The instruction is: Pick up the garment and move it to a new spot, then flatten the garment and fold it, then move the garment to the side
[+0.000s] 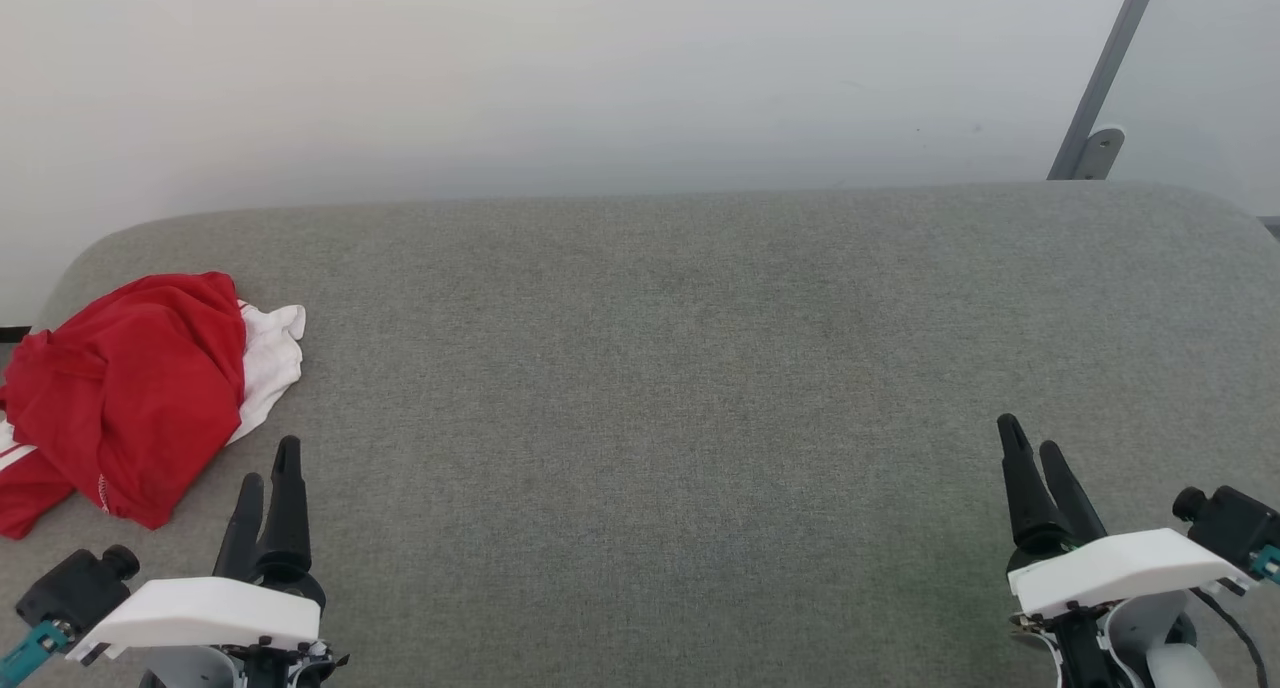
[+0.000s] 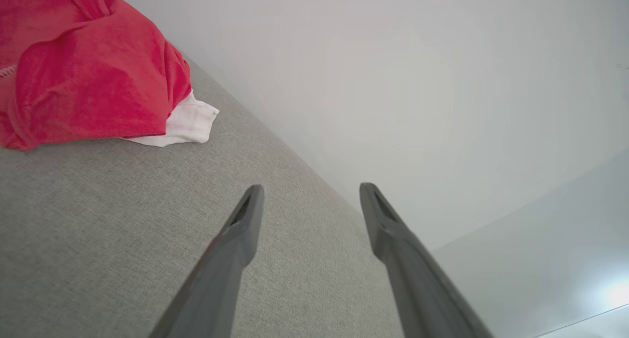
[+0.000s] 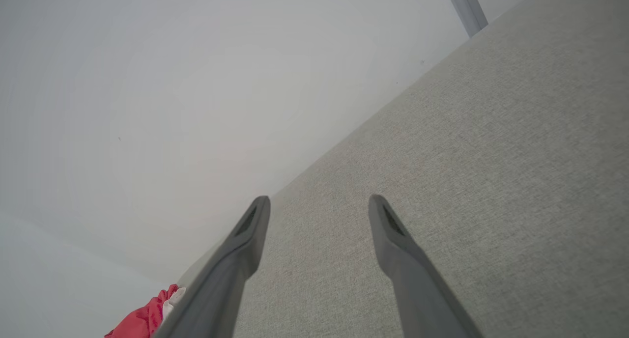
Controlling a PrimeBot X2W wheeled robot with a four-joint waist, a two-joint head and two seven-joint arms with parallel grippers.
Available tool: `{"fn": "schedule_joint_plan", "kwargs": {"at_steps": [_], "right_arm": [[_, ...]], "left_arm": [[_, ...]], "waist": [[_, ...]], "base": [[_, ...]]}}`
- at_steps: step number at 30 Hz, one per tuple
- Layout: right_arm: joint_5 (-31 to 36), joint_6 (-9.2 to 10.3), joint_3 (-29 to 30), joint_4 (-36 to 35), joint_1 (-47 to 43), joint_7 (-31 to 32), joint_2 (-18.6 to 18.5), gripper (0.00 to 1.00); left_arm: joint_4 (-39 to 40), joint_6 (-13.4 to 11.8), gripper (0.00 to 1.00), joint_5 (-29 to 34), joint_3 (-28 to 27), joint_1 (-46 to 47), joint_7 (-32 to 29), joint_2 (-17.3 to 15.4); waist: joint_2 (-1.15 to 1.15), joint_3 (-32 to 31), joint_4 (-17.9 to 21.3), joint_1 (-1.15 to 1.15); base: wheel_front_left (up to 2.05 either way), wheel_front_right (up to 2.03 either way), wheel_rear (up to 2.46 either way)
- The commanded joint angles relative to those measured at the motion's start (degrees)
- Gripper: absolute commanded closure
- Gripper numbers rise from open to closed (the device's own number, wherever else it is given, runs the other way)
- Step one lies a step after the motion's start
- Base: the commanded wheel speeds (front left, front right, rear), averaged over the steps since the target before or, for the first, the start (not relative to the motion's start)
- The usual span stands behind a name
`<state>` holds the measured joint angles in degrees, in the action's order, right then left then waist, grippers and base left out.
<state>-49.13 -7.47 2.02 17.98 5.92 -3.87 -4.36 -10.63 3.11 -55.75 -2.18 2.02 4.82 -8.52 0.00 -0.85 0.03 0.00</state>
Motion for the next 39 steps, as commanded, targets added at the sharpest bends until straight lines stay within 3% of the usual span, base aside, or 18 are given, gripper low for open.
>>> {"fn": "schedule_joint_plan", "kwargs": {"at_steps": [1,19,39], "right_arm": [[1.4,-0.02,-0.2,-0.5,1.5,-0.6,-0.4,0.0],[12.7,-0.03,-2.4,0.2,1.7,-3.9,-0.9,0.0],[23.3,-0.03,-3.3,0.5,1.5,-6.9,-1.2,0.0]], "left_arm": [[0.6,0.4,0.0,1.4,-0.3,0.3,0.4,-0.1],[0.6,3.5,0.0,14.3,-2.7,-0.2,3.5,1.9],[1.0,4.3,0.0,24.0,-2.2,-0.9,6.1,1.3]], "waist": [[0.0,0.0,0.0,0.0],[0.0,-0.2,-0.1,0.0],[0.0,-0.5,0.0,0.0]], "base": [[0.0,0.0,0.0],[0.0,0.0,0.0],[0.0,0.0,0.0]]}}
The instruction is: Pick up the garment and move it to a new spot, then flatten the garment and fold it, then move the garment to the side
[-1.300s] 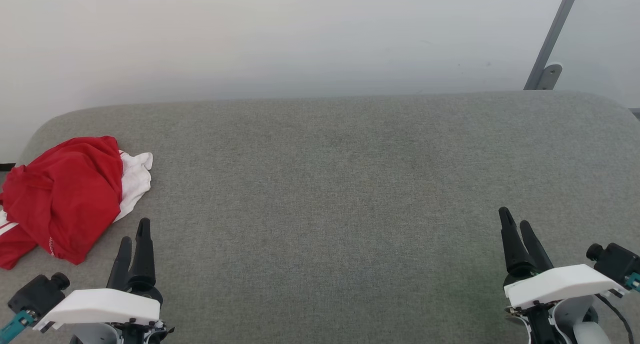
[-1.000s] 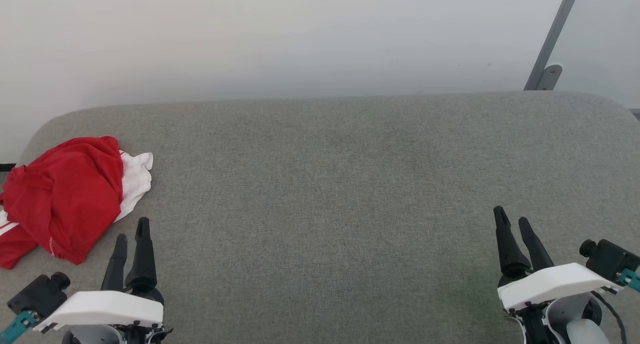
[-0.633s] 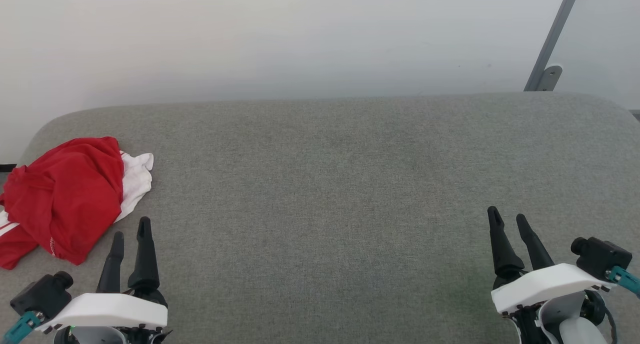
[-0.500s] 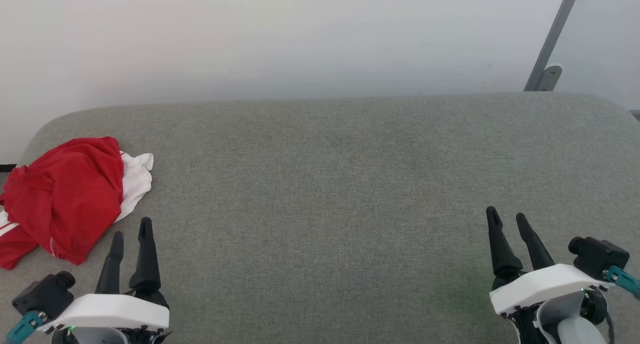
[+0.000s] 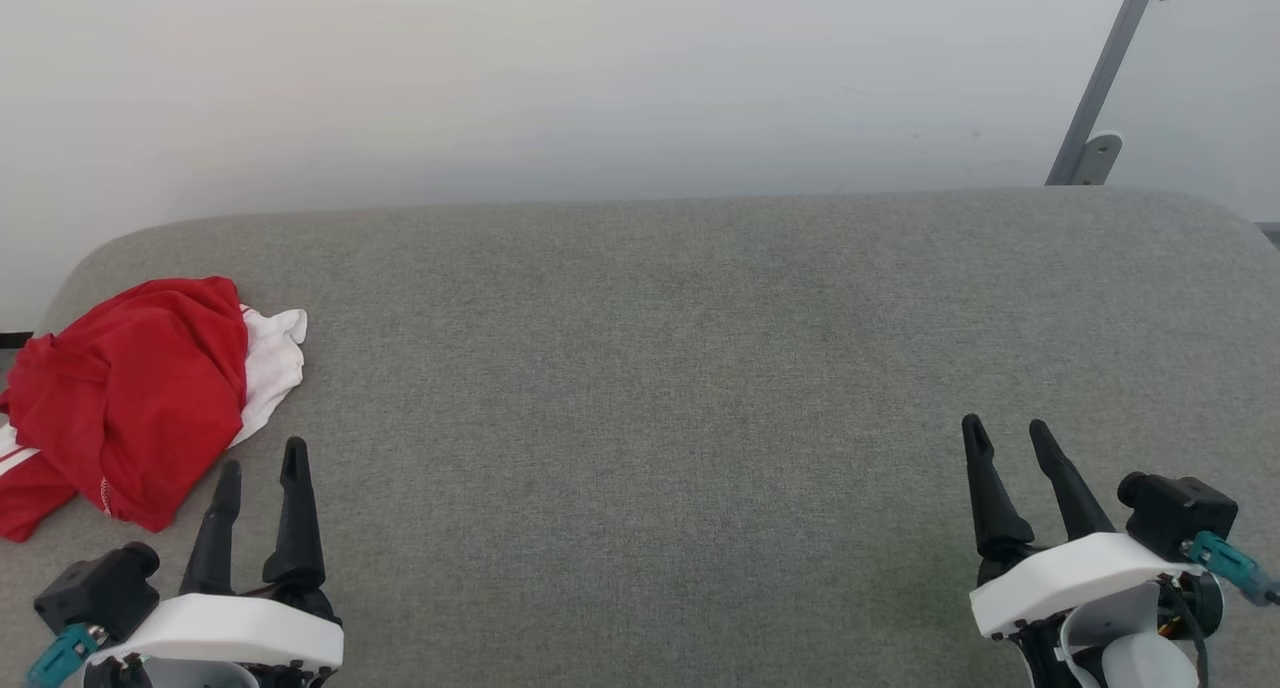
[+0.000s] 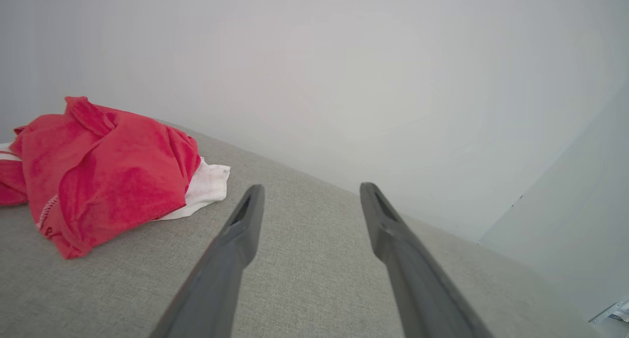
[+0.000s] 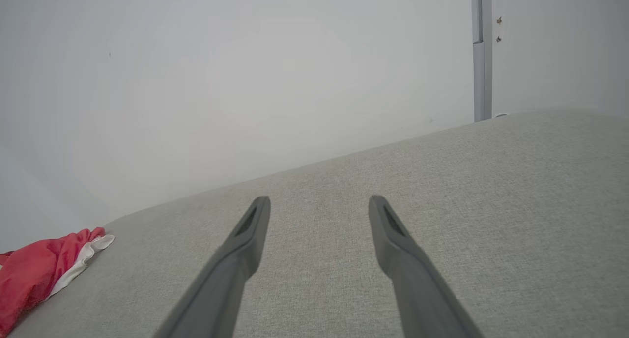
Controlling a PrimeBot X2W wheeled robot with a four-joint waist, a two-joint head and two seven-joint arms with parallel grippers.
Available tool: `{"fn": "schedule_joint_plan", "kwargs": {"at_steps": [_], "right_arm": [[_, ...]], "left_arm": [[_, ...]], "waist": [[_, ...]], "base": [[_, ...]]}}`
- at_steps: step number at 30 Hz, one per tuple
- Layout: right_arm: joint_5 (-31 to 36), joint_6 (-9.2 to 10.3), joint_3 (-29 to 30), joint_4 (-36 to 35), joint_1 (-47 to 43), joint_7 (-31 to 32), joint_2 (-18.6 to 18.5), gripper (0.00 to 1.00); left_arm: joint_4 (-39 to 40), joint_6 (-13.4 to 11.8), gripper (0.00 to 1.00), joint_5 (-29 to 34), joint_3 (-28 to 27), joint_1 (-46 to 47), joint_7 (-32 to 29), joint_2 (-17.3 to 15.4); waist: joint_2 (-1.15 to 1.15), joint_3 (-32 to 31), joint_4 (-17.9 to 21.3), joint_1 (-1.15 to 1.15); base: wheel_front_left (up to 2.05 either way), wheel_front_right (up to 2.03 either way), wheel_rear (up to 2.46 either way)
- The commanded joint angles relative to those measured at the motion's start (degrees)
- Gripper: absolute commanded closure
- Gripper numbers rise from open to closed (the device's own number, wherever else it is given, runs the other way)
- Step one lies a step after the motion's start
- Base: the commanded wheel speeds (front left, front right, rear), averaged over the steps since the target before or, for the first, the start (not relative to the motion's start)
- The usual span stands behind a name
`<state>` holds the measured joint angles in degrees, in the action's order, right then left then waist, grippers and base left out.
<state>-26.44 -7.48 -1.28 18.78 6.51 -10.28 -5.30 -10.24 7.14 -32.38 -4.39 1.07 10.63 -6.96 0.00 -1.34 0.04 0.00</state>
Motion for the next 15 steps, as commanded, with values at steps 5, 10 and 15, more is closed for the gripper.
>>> {"fn": "schedule_joint_plan", "kwargs": {"at_steps": [5,10,15], "right_arm": [[3.8,-0.02,-0.3,-0.3,0.8,-1.3,-0.5,0.0],[6.3,-0.02,-0.4,-0.4,0.7,-2.0,-0.6,0.0],[8.4,-0.02,-0.6,-0.3,0.6,-2.6,-0.7,0.0]], "left_arm": [[0.8,0.4,0.0,3.3,0.5,-0.5,1.2,-0.9],[1.0,0.3,0.0,4.8,1.4,-0.9,1.7,-1.7],[0.9,0.3,0.0,6.7,1.9,-1.2,2.2,-2.4]], "waist": [[0.0,-0.1,0.0,0.0],[0.0,-0.1,0.0,0.0],[0.0,-0.2,-0.1,0.0]], "base": [[0.0,0.0,0.0],[0.0,0.0,0.0],[0.0,0.0,0.0]]}}
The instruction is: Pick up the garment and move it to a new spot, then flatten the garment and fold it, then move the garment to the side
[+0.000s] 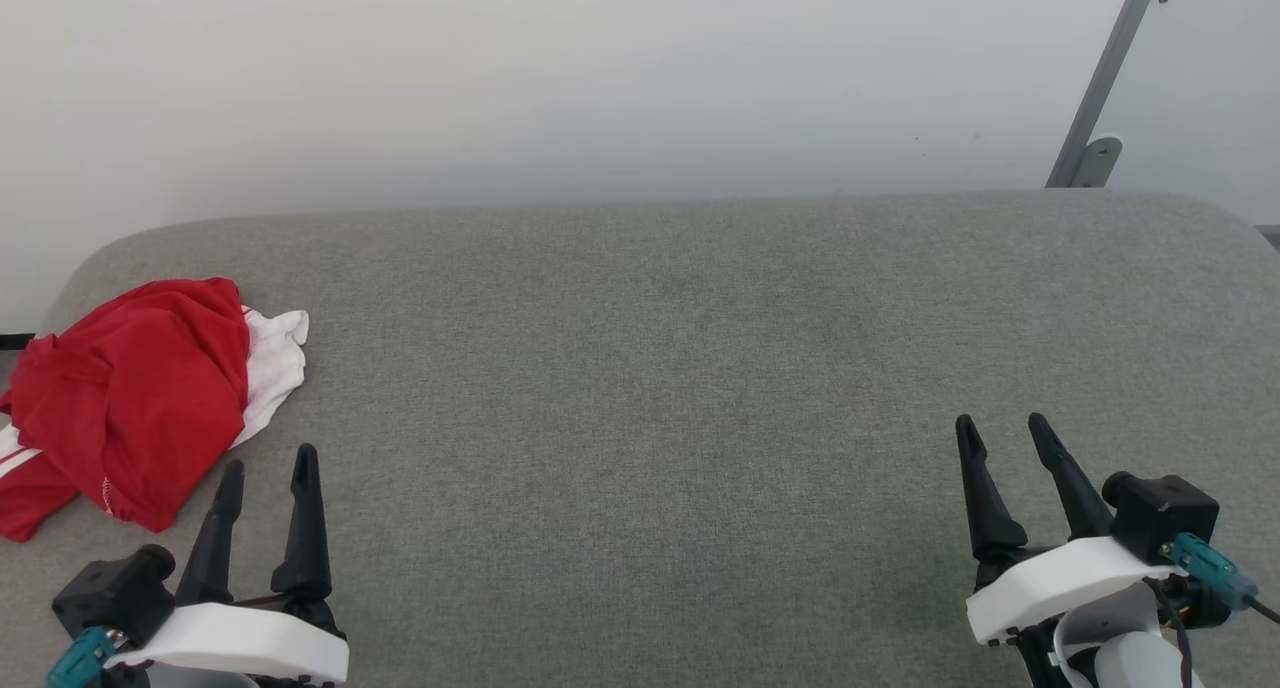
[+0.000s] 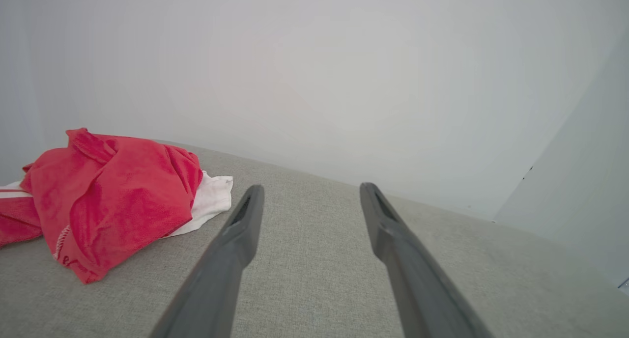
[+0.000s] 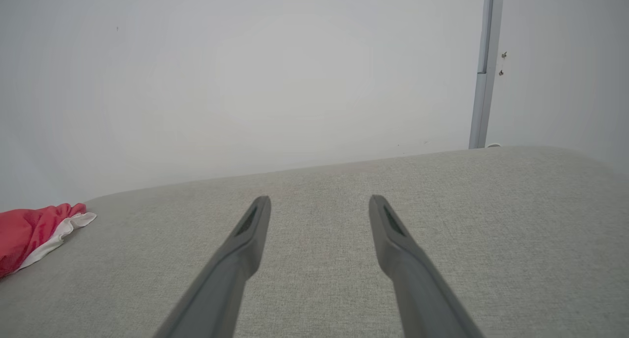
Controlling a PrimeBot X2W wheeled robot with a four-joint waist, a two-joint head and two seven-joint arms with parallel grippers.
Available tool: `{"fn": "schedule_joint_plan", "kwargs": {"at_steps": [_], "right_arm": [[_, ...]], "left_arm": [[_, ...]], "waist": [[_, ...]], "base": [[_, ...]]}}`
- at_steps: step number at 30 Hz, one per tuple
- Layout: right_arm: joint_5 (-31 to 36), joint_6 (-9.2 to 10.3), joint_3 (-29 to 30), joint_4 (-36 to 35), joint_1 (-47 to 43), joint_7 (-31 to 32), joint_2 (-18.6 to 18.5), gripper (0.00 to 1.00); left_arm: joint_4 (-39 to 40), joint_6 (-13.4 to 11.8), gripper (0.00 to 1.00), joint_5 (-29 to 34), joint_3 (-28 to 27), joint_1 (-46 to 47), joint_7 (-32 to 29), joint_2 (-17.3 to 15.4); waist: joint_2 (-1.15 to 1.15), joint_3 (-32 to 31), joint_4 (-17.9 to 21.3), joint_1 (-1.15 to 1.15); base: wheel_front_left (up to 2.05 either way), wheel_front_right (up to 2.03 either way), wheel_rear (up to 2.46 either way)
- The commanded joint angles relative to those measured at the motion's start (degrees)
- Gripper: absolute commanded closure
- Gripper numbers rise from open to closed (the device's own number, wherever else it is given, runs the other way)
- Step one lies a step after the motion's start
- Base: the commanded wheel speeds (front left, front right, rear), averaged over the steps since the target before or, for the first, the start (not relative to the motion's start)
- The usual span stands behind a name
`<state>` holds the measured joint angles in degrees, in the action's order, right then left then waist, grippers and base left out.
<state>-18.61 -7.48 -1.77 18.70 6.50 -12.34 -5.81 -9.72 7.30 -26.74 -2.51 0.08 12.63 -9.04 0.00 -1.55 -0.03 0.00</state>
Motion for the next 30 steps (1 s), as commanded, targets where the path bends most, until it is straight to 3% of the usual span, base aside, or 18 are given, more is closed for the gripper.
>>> {"fn": "schedule_joint_plan", "kwargs": {"at_steps": [1,23,30], "right_arm": [[1.1,-0.02,-0.1,-0.3,0.6,-0.6,-0.2,0.0],[11.2,-0.01,-0.8,-0.3,-0.5,-3.0,-0.4,0.0],[12.0,-0.01,-0.3,-1.3,-1.2,-2.9,0.2,0.0]], "left_arm": [[0.4,0.2,0.0,1.4,0.1,-0.2,0.4,-0.4],[0.2,0.2,0.0,8.0,1.6,-0.9,2.7,-1.6],[0.0,0.2,0.0,7.2,1.7,-1.0,2.7,-1.6]], "waist": [[0.0,0.0,0.0,0.0],[0.0,-0.3,0.1,0.0],[0.0,-0.3,0.1,0.0]], "base": [[0.0,0.0,0.0],[0.0,0.0,0.0],[0.0,0.0,0.0]]}}
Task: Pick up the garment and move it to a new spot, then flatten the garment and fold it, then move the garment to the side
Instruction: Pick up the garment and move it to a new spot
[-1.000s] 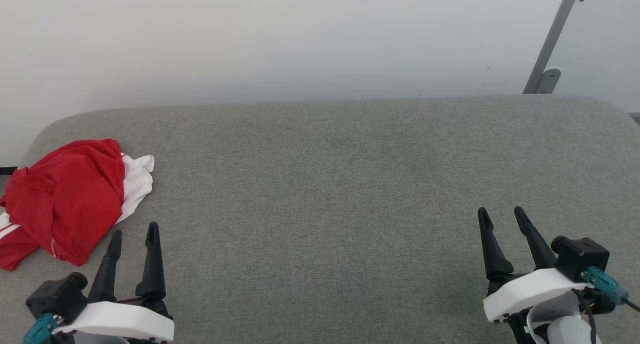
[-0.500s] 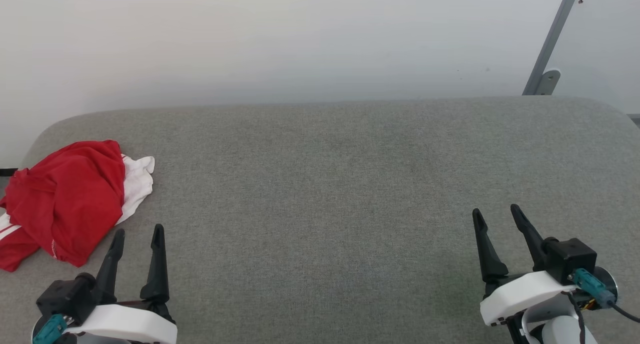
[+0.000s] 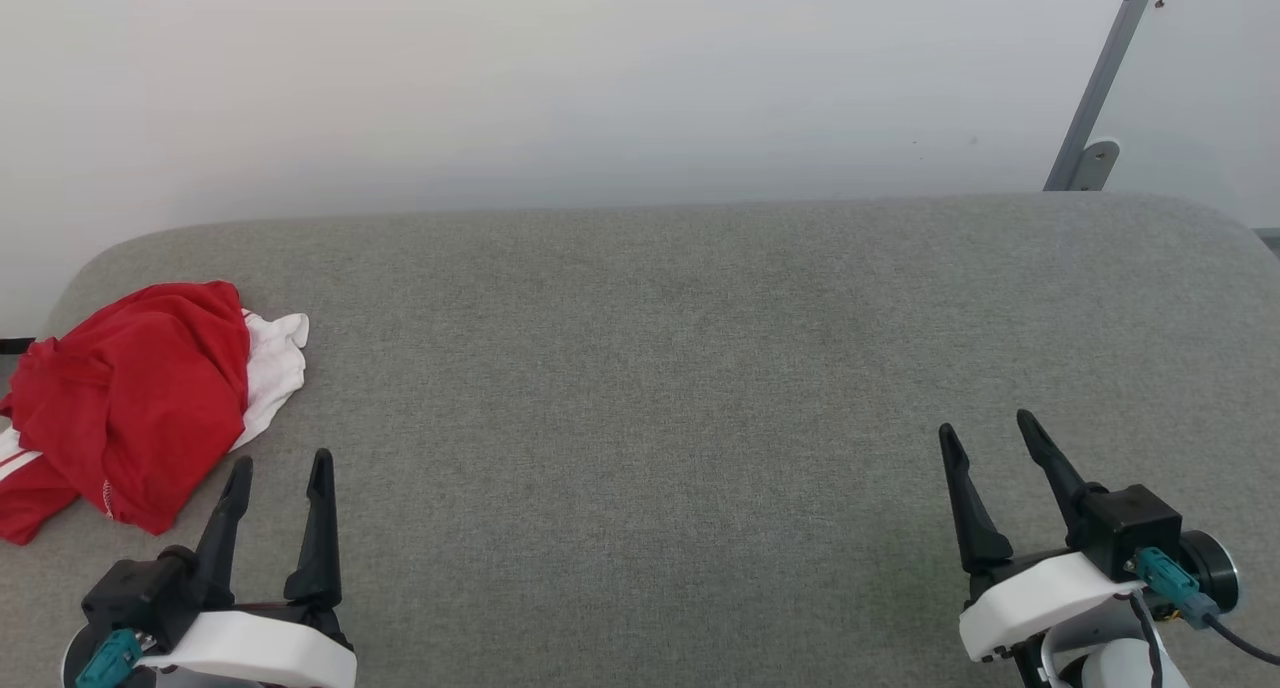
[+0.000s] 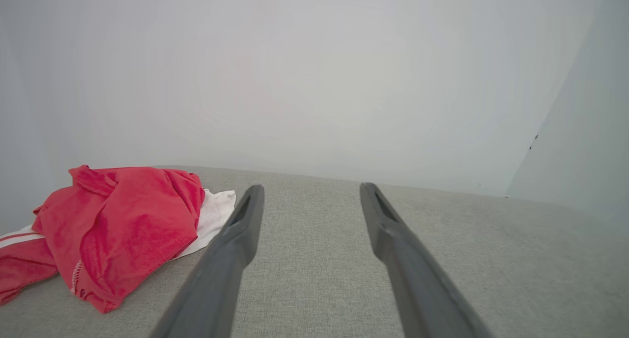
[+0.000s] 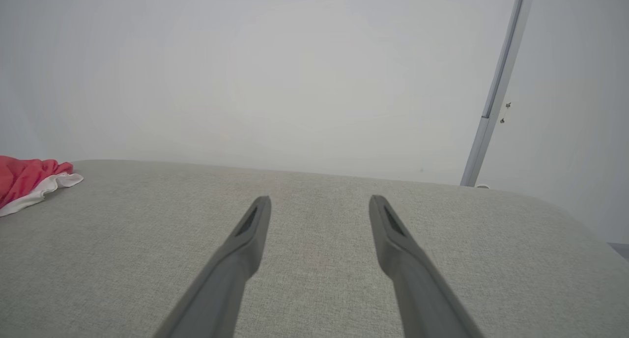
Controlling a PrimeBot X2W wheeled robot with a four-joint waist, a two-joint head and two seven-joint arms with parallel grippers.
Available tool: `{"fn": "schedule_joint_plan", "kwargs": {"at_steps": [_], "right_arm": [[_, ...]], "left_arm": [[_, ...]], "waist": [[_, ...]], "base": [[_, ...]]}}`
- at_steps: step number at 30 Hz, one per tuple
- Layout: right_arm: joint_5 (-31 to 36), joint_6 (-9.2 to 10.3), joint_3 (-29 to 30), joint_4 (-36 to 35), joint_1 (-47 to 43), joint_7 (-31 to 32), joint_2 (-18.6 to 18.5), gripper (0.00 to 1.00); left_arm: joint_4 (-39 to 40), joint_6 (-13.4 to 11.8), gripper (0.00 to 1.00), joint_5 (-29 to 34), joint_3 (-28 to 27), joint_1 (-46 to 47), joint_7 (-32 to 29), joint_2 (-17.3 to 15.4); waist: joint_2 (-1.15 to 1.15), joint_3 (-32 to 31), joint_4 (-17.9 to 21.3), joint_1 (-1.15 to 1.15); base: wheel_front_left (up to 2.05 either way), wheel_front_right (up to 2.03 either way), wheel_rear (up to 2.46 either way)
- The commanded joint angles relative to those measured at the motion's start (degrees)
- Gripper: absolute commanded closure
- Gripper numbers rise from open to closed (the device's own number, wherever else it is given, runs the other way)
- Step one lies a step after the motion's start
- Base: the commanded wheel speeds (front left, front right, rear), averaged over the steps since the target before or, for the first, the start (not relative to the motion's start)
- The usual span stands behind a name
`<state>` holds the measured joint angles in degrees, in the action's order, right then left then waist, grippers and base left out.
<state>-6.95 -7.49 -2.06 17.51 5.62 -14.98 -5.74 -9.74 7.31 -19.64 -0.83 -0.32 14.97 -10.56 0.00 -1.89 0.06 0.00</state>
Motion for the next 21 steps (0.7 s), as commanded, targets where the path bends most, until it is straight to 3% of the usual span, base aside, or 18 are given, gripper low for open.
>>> {"fn": "schedule_joint_plan", "kwargs": {"at_steps": [1,12,21], "right_arm": [[0.5,0.0,0.1,-0.4,-0.3,-0.3,0.2,0.0],[0.6,0.01,2.0,-2.5,-1.3,-0.3,1.0,0.0],[0.8,0.0,0.7,-3.7,-1.2,-0.3,1.3,0.0]], "left_arm": [[0.0,0.2,0.0,0.0,0.0,-0.6,0.3,-0.1],[-0.8,0.2,0.0,-1.0,0.1,-0.1,0.3,0.0],[-1.9,0.2,0.0,-1.4,-2.2,0.8,0.3,0.3]], "waist": [[0.0,0.0,0.0,0.0],[0.0,-0.1,-1.1,0.0],[0.0,-0.8,-6.3,0.0]], "base": [[0.0,0.0,0.0],[0.0,0.0,0.0],[0.0,0.0,0.0]]}}
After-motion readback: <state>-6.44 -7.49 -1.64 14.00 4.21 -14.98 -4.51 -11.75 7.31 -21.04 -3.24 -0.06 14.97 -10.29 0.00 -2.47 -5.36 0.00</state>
